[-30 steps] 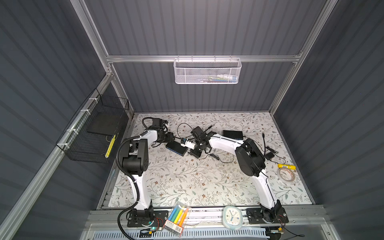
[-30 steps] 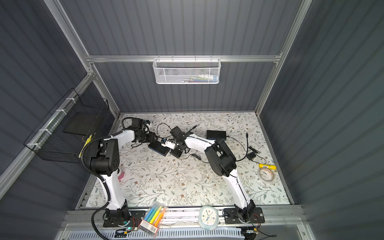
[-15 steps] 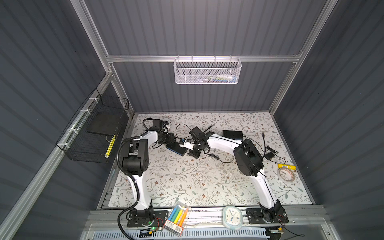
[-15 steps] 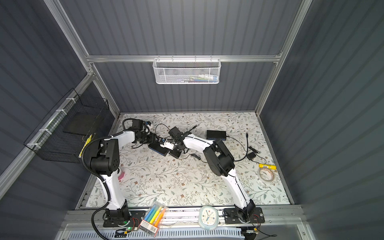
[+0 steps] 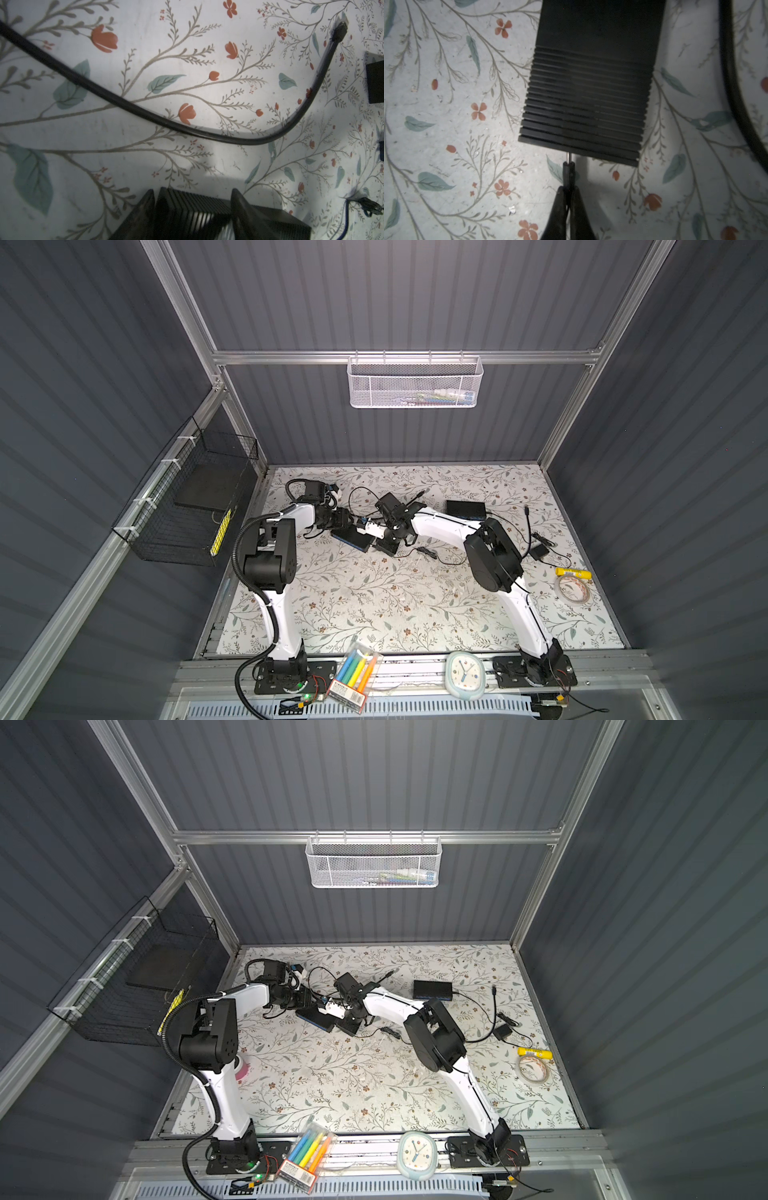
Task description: Insert the plug into the switch port
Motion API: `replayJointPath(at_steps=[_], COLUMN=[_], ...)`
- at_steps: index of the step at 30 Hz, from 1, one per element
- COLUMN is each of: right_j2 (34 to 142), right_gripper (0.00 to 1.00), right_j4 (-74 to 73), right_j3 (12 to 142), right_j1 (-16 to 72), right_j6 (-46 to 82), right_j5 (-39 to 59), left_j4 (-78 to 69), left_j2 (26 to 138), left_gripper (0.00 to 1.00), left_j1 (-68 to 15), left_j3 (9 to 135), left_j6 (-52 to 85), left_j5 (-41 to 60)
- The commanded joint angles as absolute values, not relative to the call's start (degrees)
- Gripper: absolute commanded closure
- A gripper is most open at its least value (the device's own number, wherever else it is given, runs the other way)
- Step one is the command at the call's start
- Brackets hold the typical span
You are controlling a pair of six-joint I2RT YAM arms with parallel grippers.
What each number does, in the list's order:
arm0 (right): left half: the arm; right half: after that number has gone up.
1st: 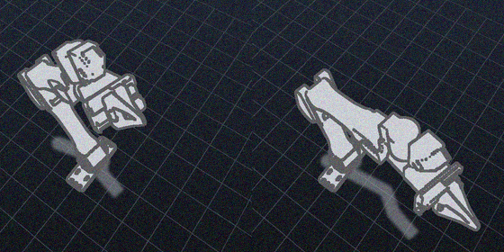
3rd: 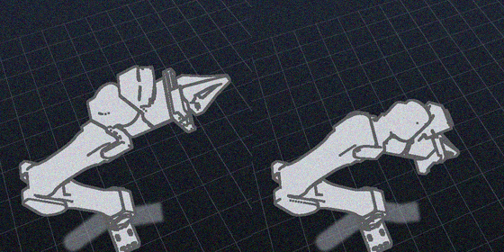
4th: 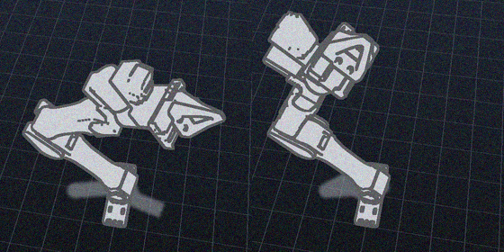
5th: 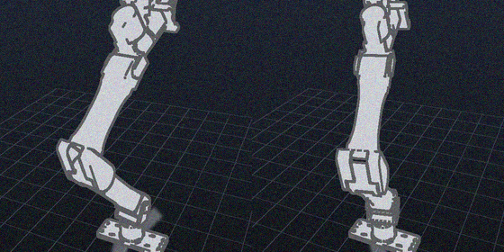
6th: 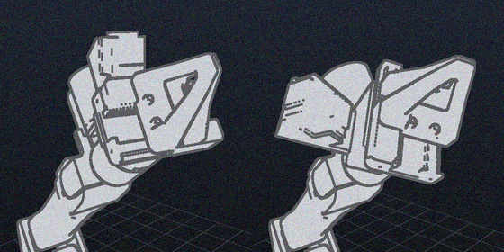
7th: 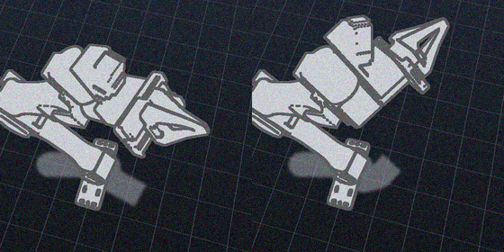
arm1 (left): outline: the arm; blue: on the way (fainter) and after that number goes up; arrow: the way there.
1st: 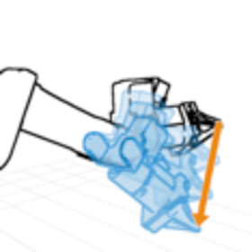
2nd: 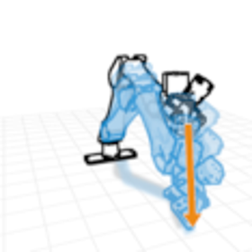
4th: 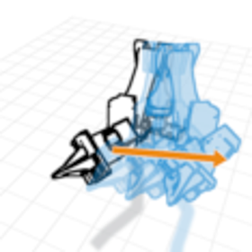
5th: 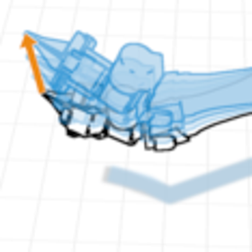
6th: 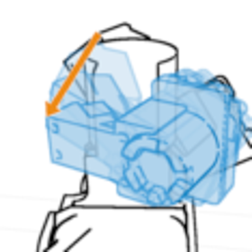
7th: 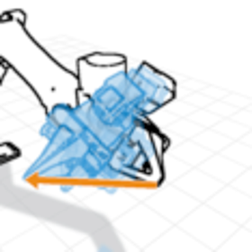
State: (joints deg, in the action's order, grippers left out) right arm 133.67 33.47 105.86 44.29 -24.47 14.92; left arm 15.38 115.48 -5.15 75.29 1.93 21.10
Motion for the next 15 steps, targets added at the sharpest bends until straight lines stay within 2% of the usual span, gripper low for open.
replayJointPath(at_steps=[1,15], right_j2=[134.9,135.2], right_gripper=[1.00,1.00], right_j4=[34.8,35.3], right_j3=[107.2,108.0], right_j1=[44.5,45.3], right_j6=[-23.8,-23.2], right_j5=[13.8,14.7], left_j4=[15.8,15.0], left_j2=[113.7,113.7], left_gripper=[0.41,0.42], left_j1=[-4.7,-4.6], left_j3=[74.3,73.6], left_j6=[1.7,2.3], left_j5=[22.5,23.5])
